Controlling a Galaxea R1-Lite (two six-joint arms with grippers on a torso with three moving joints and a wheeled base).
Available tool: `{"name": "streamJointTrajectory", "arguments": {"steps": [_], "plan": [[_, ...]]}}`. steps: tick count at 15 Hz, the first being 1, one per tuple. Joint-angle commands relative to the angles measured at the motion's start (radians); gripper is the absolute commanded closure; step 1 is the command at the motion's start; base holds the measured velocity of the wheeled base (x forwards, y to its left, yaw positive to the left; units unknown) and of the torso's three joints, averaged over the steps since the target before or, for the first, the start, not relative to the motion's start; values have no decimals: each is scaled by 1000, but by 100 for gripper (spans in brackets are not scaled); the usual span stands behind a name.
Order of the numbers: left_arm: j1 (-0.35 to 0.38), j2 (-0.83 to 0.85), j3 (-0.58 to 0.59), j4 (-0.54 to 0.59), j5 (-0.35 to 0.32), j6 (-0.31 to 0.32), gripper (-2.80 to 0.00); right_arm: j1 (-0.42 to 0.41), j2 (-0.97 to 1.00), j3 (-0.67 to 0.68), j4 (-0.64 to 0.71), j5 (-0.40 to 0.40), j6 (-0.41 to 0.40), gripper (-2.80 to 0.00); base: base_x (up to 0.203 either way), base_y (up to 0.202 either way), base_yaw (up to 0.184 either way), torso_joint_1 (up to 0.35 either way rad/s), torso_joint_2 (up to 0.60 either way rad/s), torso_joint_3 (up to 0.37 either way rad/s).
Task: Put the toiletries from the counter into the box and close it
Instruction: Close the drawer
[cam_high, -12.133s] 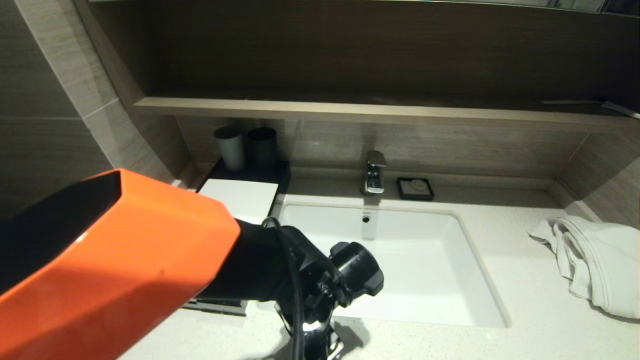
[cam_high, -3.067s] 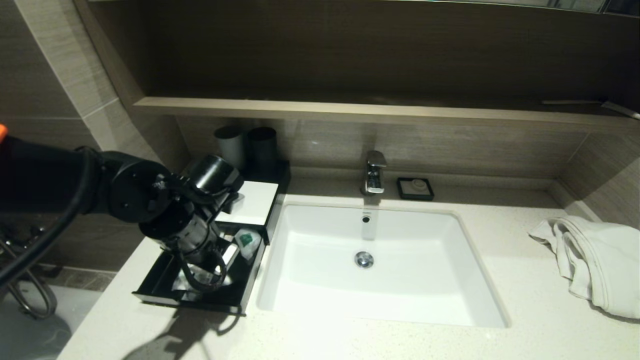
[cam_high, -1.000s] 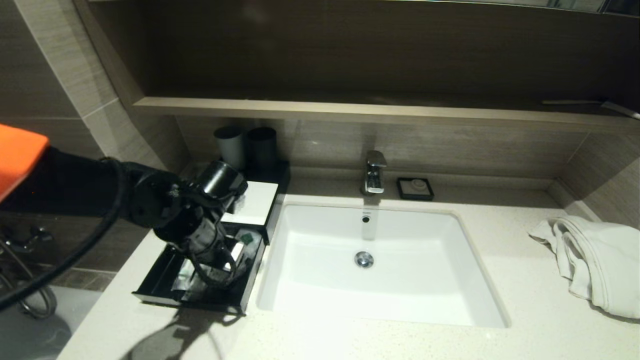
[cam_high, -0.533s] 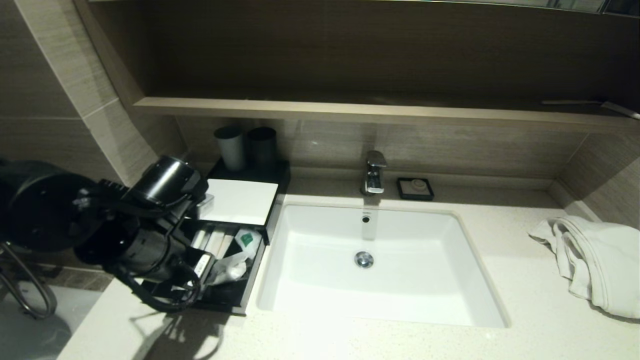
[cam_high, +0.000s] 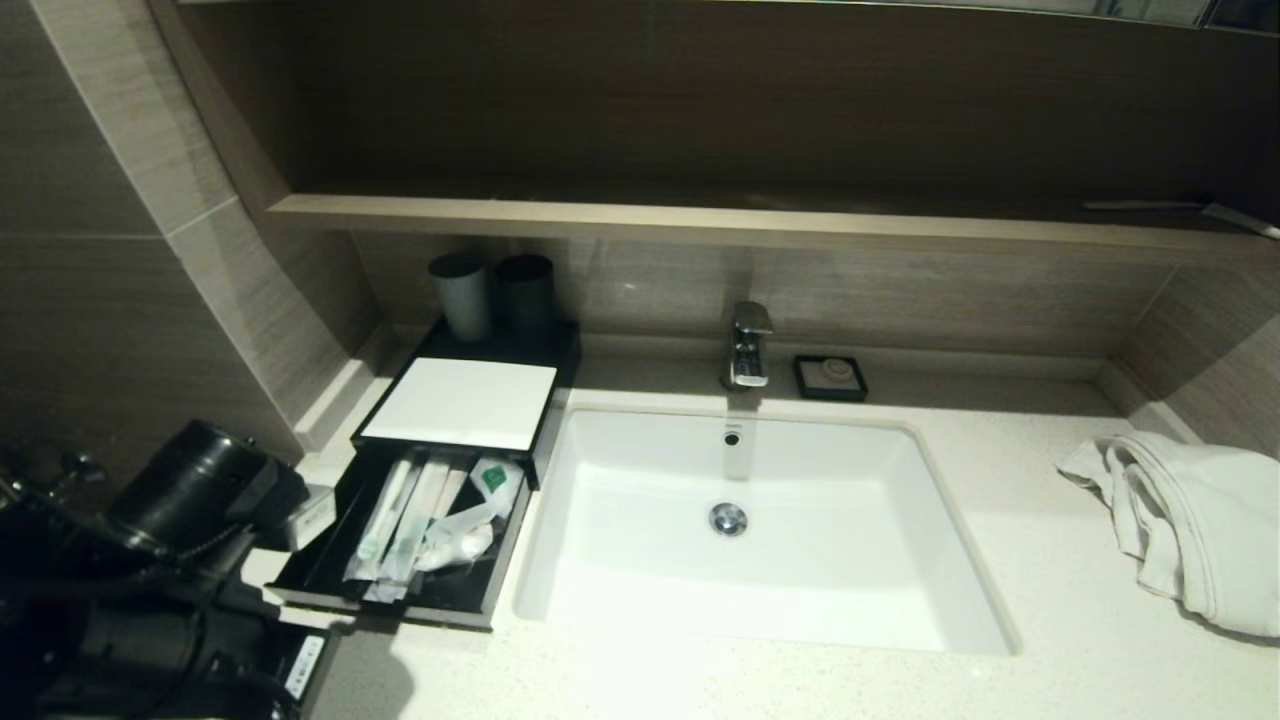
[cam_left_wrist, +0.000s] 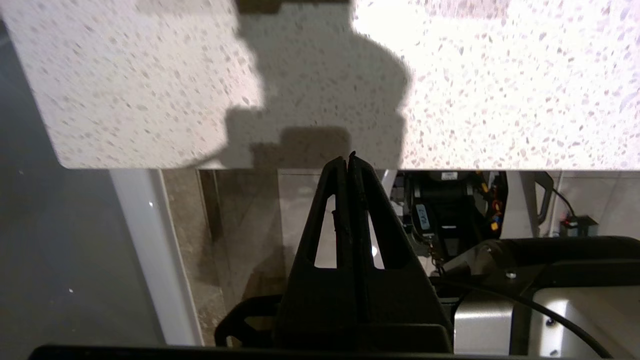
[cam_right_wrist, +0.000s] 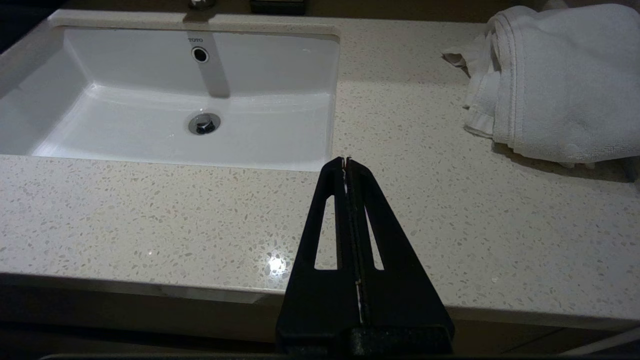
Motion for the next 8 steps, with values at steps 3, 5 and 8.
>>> {"name": "streamJointTrajectory", "arguments": {"steps": [3, 5, 8], "plan": [[0, 19, 109, -107, -11, -19, 0, 0, 0, 0, 0, 0, 0, 0, 0, 0, 0, 0, 0, 0], [5, 71, 138, -185, -12, -36, 0, 0, 0, 0, 0, 0, 0, 0, 0, 0, 0, 0, 0, 0], [13, 138, 148, -266, -12, -56, 0, 0, 0, 0, 0, 0, 0, 0, 0, 0, 0, 0, 0, 0]]}}
